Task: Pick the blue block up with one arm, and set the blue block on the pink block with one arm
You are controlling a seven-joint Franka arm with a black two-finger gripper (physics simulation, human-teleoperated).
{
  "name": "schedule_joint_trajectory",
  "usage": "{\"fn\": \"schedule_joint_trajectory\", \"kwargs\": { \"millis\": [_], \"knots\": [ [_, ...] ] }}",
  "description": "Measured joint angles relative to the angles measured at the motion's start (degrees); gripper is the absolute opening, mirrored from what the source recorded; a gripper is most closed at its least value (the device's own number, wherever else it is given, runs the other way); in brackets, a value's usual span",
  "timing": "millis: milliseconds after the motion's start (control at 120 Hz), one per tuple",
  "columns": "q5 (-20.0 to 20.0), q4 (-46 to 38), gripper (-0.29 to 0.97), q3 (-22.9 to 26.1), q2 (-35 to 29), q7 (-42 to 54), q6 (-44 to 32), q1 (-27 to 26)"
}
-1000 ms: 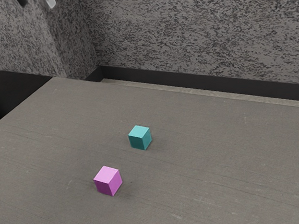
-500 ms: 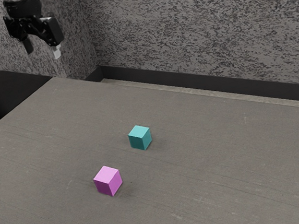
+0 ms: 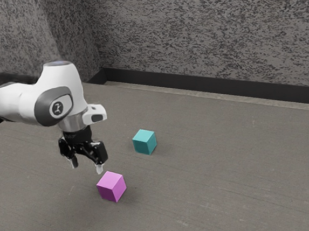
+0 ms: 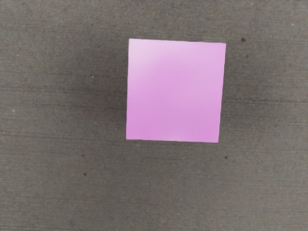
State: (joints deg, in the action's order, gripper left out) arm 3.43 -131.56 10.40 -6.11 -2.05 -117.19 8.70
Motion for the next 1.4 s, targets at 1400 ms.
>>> {"fn": "schedule_joint_trajectory", "kwargs": {
  "millis": [1400],
  "knots": [
    [0.4, -4.6, 0.68, 1.4, 10.0, 11.3, -23.0, 0.3]
  ]
}}
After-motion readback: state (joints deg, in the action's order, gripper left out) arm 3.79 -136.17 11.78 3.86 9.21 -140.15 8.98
